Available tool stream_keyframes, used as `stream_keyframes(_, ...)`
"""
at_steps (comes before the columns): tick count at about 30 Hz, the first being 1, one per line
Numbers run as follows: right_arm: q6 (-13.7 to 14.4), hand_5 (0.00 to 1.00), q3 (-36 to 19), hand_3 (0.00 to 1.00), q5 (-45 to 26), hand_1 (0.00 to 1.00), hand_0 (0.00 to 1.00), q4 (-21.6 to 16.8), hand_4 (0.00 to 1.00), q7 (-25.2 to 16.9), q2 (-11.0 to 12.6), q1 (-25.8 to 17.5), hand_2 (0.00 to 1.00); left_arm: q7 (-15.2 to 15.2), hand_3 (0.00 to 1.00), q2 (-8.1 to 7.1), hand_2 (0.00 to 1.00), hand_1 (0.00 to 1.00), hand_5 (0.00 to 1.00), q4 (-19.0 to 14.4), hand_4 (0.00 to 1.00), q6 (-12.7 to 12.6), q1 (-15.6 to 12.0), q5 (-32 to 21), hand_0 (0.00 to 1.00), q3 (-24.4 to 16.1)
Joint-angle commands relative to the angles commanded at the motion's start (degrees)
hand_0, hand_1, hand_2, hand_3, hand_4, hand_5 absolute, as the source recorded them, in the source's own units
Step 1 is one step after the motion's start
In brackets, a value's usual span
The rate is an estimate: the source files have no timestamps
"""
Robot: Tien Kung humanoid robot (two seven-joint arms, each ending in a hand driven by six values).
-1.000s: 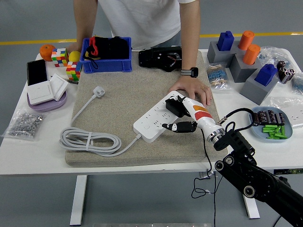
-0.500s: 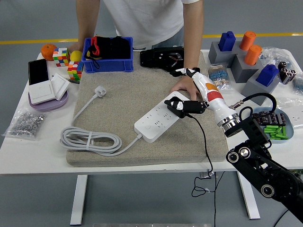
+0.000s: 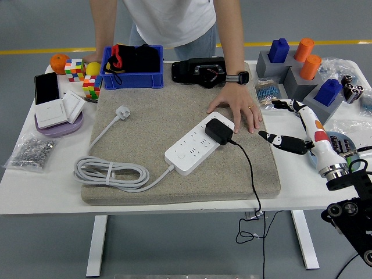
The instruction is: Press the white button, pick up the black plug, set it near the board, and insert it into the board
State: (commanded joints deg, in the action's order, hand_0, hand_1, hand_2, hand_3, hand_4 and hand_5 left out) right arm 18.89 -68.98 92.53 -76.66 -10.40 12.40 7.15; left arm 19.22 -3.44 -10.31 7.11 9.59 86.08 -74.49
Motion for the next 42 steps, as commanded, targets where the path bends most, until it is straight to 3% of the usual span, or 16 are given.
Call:
stream_keyframes(1, -0.5, 0.324, -1.2, 0.773, -0.6, 0.817, 0.865, -0.2, 0.998, 0.5, 0.1, -1.0, 0.751, 0.0, 0.687, 0.03, 0.659, 0.675, 0.191, 0.0, 0.562, 0.0, 0.0, 0.0, 0.684, 0.0)
stream_keyframes(10, -1.6, 0.323, -9.1, 0.773, -1.3, 0.819, 0.861, -1.9, 0.998, 1.5, -1.4, -5.2, 0.757, 0.0, 0.687, -0.08, 0.659, 0.675, 0.191, 0.0, 0.561, 0.1, 0.2, 0.6, 0.684, -0.3)
stream_keyframes(22, -2.4, 0.32, -13.0, 0.771, -0.6, 0.807, 0.856, -3.4, 0.998, 1.4, -2.8, -5.7, 0.744, -0.1, 0.687, -0.29, 0.659, 0.676, 0.194, 0.0, 0.565, 0.3, 1.2, 0.1, 0.685, 1.2)
stream_keyframes(36, -2.8, 0.371, -16.7, 0.77, 0.0, 0.801, 0.86, -5.3, 0.998, 1.1, -4.3, -7.4, 0.738, -0.2, 0.687, -0.03, 0.659, 0.676, 0.19, 0.0, 0.573, 0.2, 0.2, 0.6, 0.685, 0.3)
stream_keyframes(42, -4.1, 0.373, -17.1, 0.766, -2.9, 0.799, 0.856, -5.9, 0.998, 1.3, -4.8, -7.8, 0.737, -0.2, 0.687, 0.29, 0.659, 0.676, 0.188, 0.0, 0.574, 0.1, -0.1, 0.2, 0.685, 0.2)
